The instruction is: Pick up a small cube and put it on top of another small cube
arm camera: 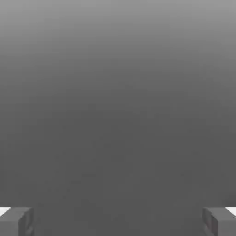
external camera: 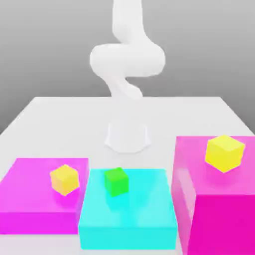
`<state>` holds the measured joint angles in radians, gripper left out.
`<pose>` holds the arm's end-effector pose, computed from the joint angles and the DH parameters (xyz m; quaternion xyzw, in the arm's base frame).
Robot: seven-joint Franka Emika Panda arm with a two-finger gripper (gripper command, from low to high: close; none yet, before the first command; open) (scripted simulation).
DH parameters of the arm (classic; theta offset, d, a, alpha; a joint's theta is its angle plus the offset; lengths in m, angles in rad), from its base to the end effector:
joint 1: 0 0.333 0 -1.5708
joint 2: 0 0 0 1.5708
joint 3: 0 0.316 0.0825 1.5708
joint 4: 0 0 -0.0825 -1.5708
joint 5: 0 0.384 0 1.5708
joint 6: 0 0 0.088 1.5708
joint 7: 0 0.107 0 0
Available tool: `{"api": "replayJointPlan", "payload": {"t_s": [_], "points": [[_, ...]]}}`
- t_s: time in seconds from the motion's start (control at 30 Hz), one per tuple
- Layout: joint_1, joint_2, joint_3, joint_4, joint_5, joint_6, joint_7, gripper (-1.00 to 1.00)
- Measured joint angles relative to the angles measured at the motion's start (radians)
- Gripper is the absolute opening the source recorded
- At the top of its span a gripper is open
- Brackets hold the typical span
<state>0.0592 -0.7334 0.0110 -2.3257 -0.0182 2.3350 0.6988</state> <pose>0.3716 0.0273 0.6779 -0.8872 0.2847 -0.3410 0.1246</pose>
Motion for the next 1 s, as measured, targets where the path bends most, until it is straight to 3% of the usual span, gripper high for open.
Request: {"api": "replayJointPlan", "payload": {"t_s": [0.43, 0.87, 1.0], "points": [[0.347, 0.304, 0.056, -0.145, -0.023, 0.210, -0.534, 0.00], [0.655, 0.596, 0.136, -0.288, 0.033, 0.420, -1.113, 0.00], [0.700, 0.726, 0.157, -0.316, -0.003, 0.445, -1.291, 0.00]]}}
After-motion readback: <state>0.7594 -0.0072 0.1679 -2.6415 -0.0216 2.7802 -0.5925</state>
